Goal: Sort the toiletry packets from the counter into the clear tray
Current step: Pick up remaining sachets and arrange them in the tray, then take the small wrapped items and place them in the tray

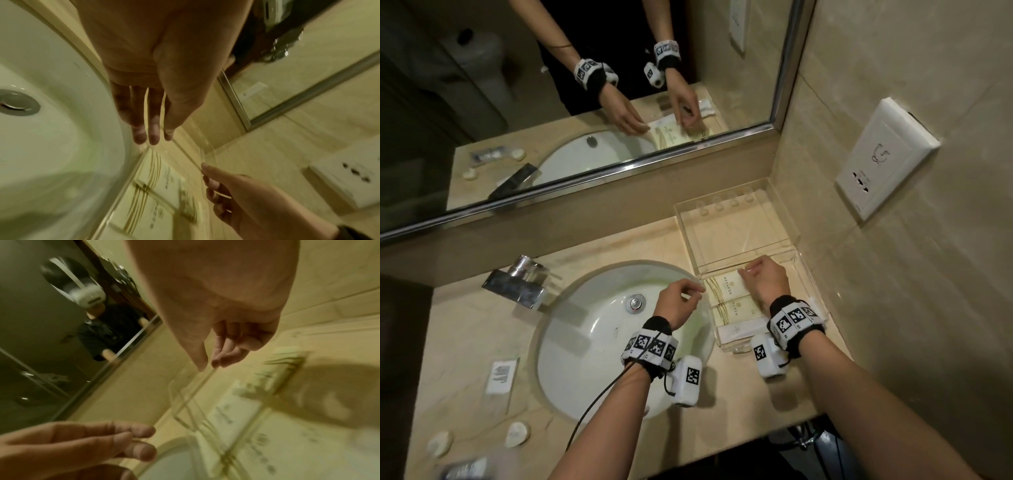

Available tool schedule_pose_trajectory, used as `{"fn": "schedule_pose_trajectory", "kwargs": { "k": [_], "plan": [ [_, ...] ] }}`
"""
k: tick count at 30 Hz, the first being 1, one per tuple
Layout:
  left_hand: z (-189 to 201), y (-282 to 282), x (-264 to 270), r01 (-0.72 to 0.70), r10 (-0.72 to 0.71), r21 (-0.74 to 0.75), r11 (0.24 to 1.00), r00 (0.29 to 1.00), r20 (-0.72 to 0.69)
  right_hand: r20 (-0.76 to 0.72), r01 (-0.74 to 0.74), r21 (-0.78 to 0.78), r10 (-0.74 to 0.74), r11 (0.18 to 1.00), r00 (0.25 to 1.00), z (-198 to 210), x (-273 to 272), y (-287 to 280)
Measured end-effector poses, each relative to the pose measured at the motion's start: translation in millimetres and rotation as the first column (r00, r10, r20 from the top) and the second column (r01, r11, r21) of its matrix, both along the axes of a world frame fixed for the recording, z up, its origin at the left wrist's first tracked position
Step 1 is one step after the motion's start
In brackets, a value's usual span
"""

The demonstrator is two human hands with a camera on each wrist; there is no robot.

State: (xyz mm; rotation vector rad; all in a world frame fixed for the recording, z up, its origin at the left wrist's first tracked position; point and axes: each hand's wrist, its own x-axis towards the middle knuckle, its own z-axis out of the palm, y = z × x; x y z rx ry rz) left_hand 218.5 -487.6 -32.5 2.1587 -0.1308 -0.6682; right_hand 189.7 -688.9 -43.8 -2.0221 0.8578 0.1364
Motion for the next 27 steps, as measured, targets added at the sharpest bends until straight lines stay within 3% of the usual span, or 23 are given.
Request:
{"fn": "schedule_pose_trajectory", "kwargs": {
  "k": [5, 11, 17, 23, 27],
  "plan": [
    [22, 66, -10, -0.269, 0.269, -0.059, 0.961, 0.963, -0.013, 0.200, -0.209, 0.095, 0.187, 0.973, 0.962, 30, 21, 60],
    [40, 171, -50, -0.540, 0.540, -0.021, 0.841, 0.841, 0.028, 0.251, -0.482, 0.148, 0.439, 0.863, 0.863, 40, 40, 166],
    [43, 265, -94, -0.719, 0.718, 0.007, 0.695, 0.695, 0.042, 0.229, -0.679, 0.170, 0.642, 0.714, 0.732, 39, 30, 272],
    [17, 357, -127, -0.850, 0.851, 0.065, 0.523, 0.526, 0.022, 0.133, -0.820, 0.119, 0.809, 0.560, 0.573, 28, 14, 369],
    [-5, 415, -151, -0.879, 0.885, 0.104, 0.466, 0.462, -0.055, 0.058, -0.878, 0.060, 0.877, 0.475, 0.478, 13, 9, 430]
  ]
}}
